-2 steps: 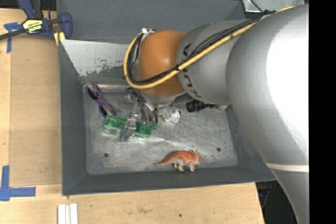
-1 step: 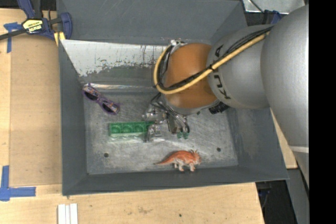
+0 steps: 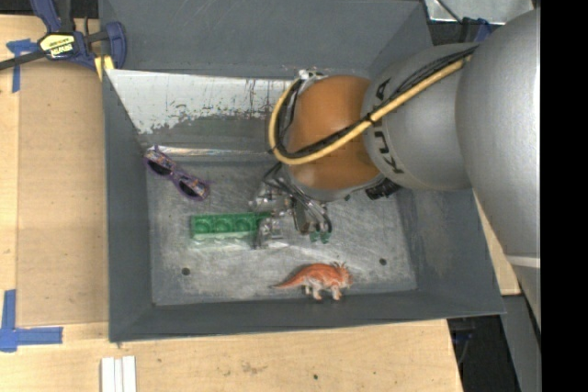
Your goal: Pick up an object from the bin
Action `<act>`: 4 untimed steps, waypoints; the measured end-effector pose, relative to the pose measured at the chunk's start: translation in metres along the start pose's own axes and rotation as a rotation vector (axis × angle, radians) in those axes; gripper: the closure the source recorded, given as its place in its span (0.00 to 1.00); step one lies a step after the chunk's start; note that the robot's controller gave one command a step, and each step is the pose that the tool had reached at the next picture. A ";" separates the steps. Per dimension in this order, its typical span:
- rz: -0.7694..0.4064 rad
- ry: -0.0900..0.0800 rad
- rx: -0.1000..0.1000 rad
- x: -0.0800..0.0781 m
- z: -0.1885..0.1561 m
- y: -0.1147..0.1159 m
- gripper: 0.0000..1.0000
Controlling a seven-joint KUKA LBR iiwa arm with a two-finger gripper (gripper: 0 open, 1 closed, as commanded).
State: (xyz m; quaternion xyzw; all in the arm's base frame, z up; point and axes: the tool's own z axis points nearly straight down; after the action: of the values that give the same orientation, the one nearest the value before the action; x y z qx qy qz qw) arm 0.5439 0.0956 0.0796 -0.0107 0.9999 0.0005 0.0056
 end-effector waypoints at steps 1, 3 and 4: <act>0.012 0.015 0.001 -0.016 -0.043 0.002 1.00; 0.007 0.017 0.001 0.005 -0.113 0.002 1.00; 0.002 -0.006 -0.002 -0.008 -0.102 0.007 1.00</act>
Offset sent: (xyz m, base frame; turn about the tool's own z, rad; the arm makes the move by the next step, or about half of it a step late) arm -0.0446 0.0157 0.0680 -0.0001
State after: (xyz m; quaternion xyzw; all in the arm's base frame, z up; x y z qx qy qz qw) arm 0.5503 0.1030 0.1818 -0.0099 0.9999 0.0014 0.0087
